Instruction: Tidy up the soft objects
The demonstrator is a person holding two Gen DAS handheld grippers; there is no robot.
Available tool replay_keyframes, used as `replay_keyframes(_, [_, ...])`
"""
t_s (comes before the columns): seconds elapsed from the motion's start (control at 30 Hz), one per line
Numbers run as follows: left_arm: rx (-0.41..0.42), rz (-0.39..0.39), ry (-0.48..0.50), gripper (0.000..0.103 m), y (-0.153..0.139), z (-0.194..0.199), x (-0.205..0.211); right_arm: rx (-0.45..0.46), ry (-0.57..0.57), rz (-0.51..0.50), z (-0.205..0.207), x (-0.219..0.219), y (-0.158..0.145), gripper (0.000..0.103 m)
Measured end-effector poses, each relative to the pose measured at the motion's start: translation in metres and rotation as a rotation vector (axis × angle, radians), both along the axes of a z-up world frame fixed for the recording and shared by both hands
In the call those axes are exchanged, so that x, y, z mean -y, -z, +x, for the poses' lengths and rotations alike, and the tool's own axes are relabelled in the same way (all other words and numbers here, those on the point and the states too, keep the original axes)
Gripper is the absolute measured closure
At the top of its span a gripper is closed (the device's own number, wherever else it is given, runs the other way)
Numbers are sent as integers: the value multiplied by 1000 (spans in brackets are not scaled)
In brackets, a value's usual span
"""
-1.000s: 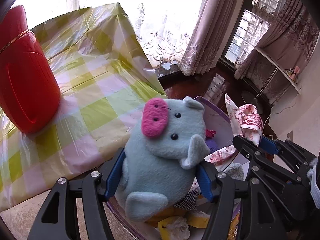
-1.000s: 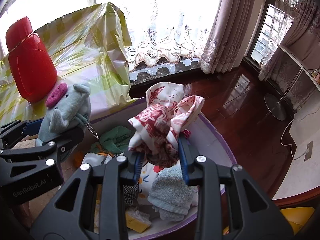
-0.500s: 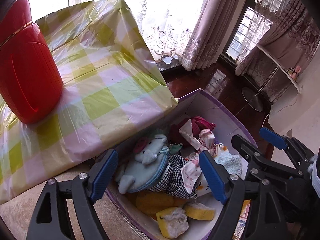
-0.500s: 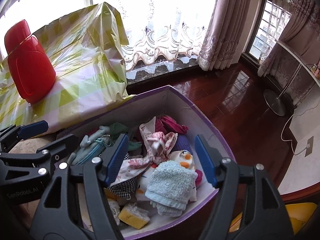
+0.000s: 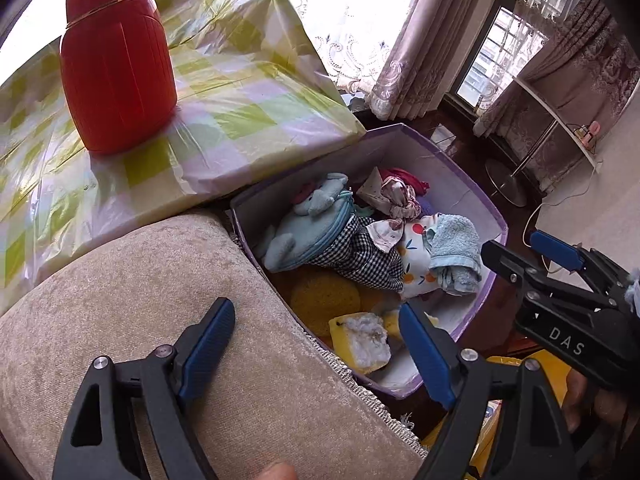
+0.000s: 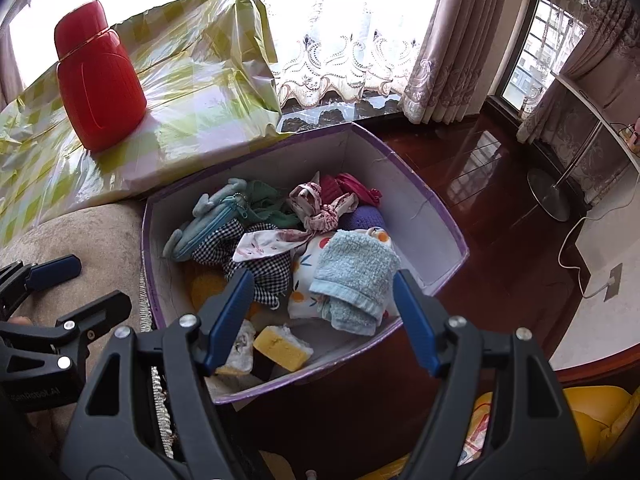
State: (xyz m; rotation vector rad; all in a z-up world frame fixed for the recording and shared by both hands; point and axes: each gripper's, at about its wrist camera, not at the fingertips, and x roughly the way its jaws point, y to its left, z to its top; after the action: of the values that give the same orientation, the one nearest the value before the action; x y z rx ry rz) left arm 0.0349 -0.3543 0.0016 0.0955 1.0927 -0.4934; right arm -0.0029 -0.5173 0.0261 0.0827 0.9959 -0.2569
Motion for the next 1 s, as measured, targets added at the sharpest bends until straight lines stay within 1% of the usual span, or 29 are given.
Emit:
replay_keyframes(0.23, [-5,-8,3,15,2,2,1,-13,-3,-19,2,-3,-2,28])
replay_keyframes(1.0, [-6,-9,5,12,4,3,3,-16,-7,-4,3,-3,1,28])
